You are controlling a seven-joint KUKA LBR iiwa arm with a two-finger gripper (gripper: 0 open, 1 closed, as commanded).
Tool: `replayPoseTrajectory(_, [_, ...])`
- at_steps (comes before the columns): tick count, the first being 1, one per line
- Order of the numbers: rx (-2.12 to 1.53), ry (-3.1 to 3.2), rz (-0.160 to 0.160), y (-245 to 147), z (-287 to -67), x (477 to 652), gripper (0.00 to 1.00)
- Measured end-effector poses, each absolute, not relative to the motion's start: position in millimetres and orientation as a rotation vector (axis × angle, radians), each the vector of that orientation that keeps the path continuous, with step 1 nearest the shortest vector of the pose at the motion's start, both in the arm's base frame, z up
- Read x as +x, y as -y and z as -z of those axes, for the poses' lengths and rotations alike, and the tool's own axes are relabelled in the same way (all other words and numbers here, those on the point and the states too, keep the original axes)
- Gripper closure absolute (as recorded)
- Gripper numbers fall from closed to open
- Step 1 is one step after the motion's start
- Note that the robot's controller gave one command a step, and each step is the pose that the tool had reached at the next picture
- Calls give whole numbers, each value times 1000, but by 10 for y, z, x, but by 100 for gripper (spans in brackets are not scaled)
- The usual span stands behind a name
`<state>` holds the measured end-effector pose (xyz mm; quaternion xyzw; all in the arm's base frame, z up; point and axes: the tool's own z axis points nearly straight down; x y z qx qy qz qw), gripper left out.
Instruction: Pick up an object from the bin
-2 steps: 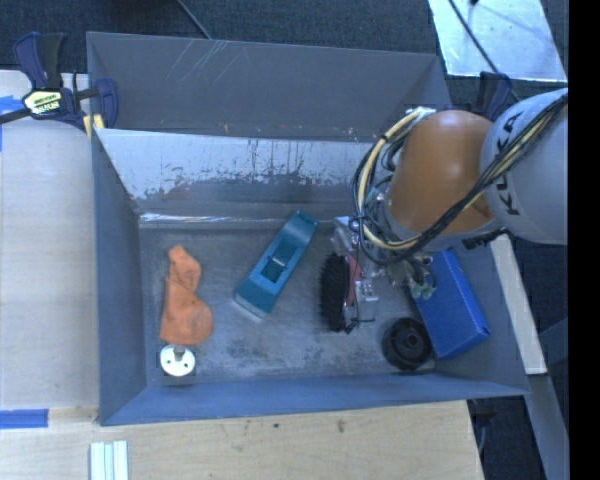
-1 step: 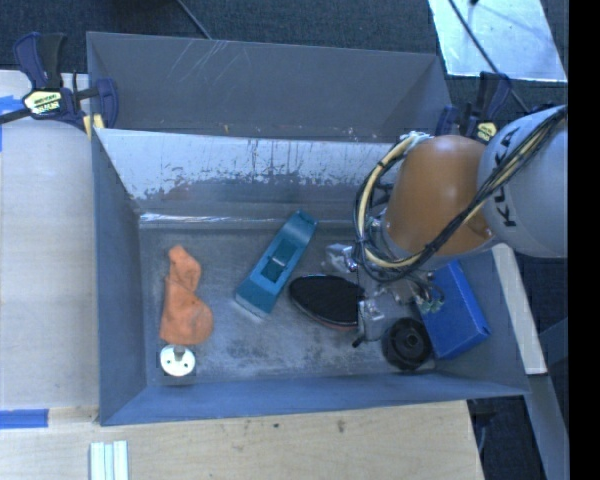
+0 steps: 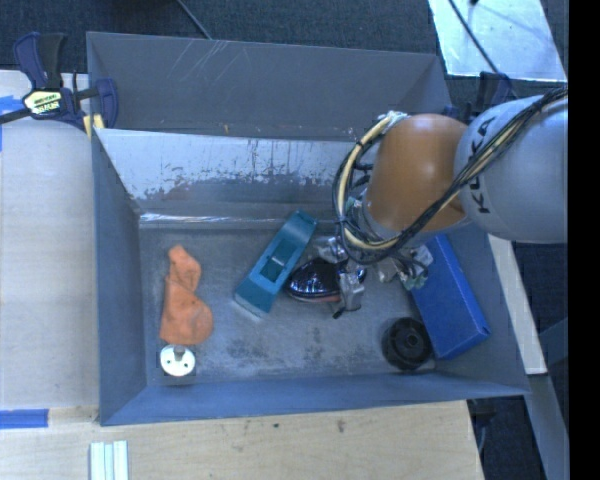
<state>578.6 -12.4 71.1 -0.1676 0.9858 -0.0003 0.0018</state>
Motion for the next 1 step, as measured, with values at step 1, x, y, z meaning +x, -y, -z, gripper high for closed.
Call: replayPoseTrajectory(1, [-525,-3094,1,125,-710,5786,100])
